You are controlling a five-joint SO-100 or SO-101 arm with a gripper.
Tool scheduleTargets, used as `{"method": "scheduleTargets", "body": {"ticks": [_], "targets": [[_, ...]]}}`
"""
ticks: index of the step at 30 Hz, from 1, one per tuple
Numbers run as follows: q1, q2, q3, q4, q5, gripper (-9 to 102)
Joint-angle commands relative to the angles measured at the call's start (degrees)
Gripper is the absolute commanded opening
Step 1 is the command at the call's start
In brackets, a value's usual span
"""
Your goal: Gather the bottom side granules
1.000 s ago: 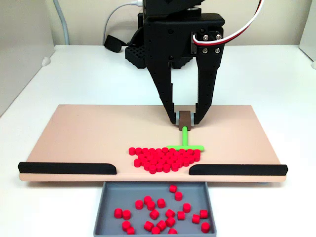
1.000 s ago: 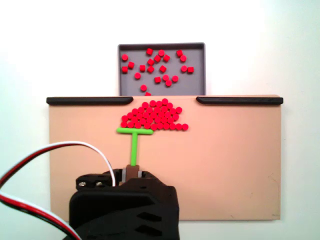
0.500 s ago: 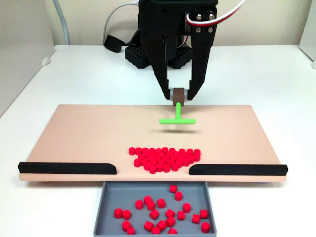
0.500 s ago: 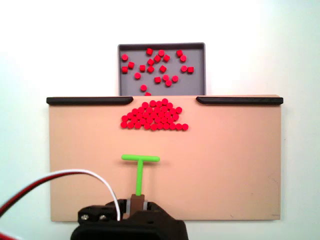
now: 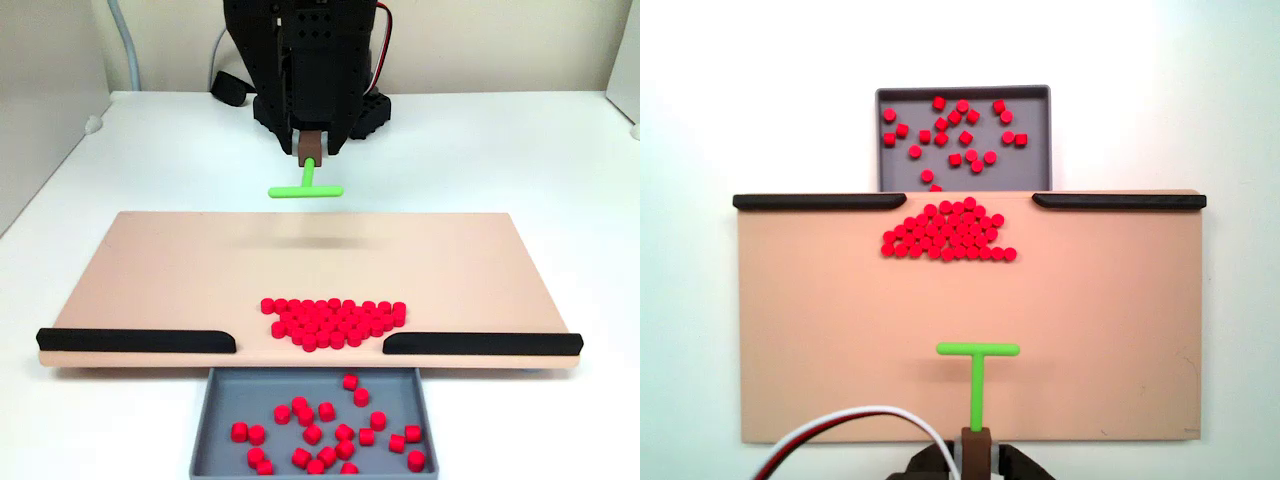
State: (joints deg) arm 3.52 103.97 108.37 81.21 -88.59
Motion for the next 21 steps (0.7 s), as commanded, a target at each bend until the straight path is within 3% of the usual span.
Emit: {"method": "scheduleTargets", "body": {"ticks": [1,21], "targets": [[0.4,1.3,-1.1,0.1,-0.1,0],[-1.4,-0.9,-0.4,0.1,0.4,0]]}}
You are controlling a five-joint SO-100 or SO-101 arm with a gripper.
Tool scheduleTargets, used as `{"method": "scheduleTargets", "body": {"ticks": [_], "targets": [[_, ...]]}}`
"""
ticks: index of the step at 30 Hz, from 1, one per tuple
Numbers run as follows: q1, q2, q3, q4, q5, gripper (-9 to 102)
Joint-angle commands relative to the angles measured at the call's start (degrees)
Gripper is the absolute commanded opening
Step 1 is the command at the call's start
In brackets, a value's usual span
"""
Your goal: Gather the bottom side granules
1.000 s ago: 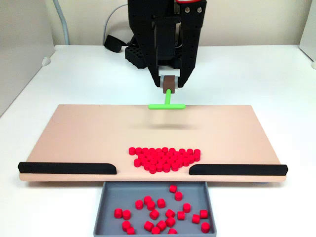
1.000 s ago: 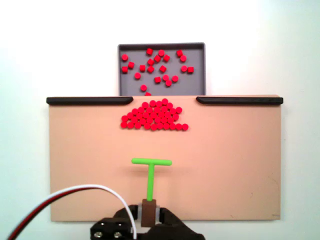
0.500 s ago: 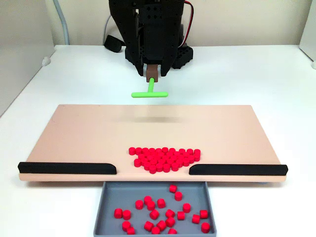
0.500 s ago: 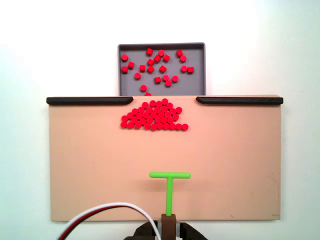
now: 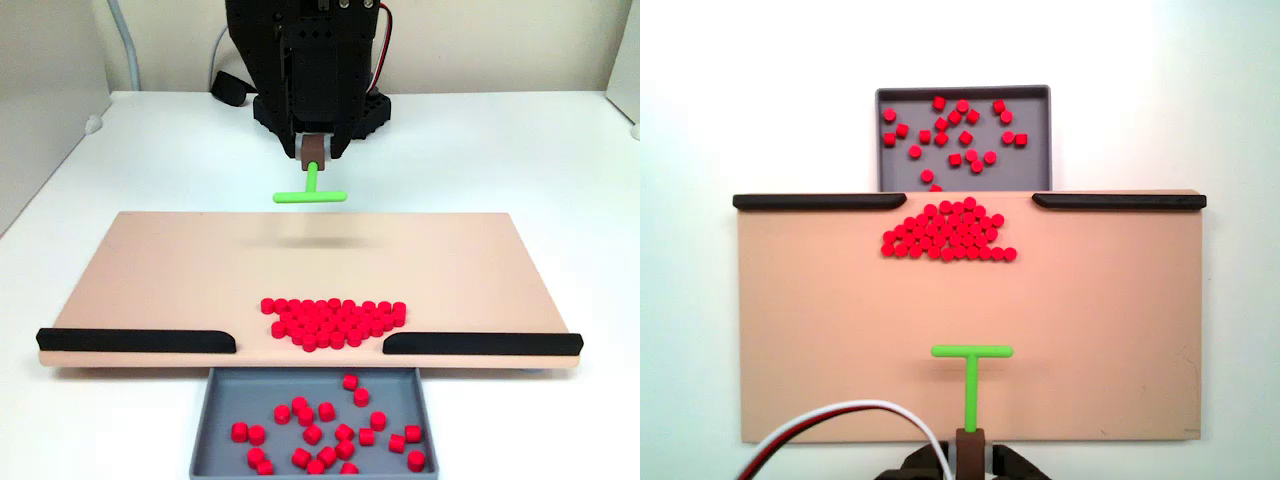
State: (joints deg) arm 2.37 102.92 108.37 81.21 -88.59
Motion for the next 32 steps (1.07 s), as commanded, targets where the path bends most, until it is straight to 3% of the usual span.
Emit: {"method": "scheduleTargets", "body": {"ticks": [1,32], "targets": [[-0.4,0.2,-0.4,0.1,0.2,0],[-2.7,0.0,-1.2,-0.5,2.1,0]]}}
